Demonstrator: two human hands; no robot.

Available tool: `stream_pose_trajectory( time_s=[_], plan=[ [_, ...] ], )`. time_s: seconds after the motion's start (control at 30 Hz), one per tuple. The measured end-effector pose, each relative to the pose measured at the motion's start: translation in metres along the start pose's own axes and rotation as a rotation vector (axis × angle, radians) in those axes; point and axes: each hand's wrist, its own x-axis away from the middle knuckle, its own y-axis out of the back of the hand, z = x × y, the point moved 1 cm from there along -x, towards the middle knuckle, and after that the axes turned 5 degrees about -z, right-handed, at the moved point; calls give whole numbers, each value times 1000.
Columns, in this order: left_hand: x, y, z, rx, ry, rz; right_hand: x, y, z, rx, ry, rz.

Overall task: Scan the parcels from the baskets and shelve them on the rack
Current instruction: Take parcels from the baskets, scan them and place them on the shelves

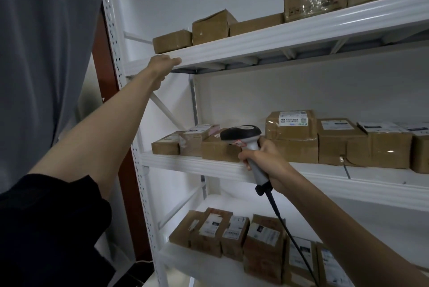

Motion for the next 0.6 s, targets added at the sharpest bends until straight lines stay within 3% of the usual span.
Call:
stream_pose_trajectory(
  time_s=[0.4, 0.6],
  plan=[
    [96, -7, 37, 22, -200, 203, 68, -15, 14, -47, 6, -207],
    [171, -31, 66, 98, -184, 368, 130, -6, 9, 10, -41, -338]
  ],
)
